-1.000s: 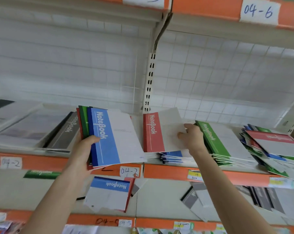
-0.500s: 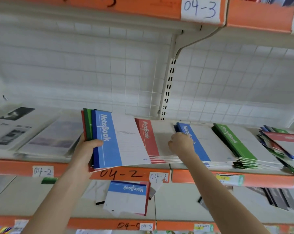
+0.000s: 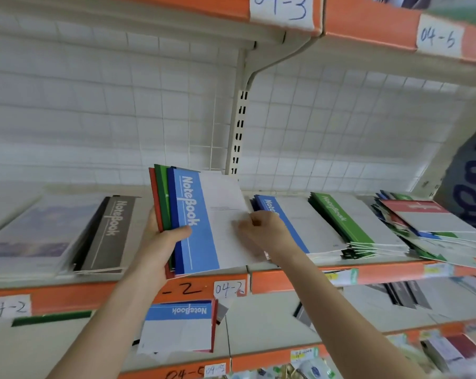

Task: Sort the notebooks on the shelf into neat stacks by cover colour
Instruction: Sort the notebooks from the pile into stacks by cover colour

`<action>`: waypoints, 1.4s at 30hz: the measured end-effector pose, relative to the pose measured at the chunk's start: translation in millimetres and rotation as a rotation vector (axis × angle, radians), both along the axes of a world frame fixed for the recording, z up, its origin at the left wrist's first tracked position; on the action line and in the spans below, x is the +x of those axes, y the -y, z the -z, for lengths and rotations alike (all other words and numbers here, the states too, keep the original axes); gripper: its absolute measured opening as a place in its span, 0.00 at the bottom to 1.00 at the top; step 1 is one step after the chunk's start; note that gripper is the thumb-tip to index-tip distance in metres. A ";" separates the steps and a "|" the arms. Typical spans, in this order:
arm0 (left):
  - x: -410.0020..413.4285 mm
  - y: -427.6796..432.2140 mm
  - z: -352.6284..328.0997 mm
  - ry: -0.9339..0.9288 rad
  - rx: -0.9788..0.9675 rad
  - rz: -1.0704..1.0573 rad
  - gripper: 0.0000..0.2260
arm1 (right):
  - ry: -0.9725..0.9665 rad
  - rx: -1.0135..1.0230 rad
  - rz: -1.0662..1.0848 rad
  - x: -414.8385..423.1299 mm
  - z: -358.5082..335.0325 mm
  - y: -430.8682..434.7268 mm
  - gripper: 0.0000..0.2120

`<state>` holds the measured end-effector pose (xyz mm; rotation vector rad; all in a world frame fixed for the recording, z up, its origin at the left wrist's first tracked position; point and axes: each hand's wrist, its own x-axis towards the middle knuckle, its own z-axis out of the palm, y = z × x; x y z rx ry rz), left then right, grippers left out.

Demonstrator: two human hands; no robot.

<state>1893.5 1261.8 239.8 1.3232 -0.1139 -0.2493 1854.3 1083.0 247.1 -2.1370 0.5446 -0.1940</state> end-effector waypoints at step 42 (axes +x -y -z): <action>5.0 66.8 5.2 0.003 0.050 -0.044 0.12 | -0.170 -0.515 0.387 -26.3 9.0 151.6 0.15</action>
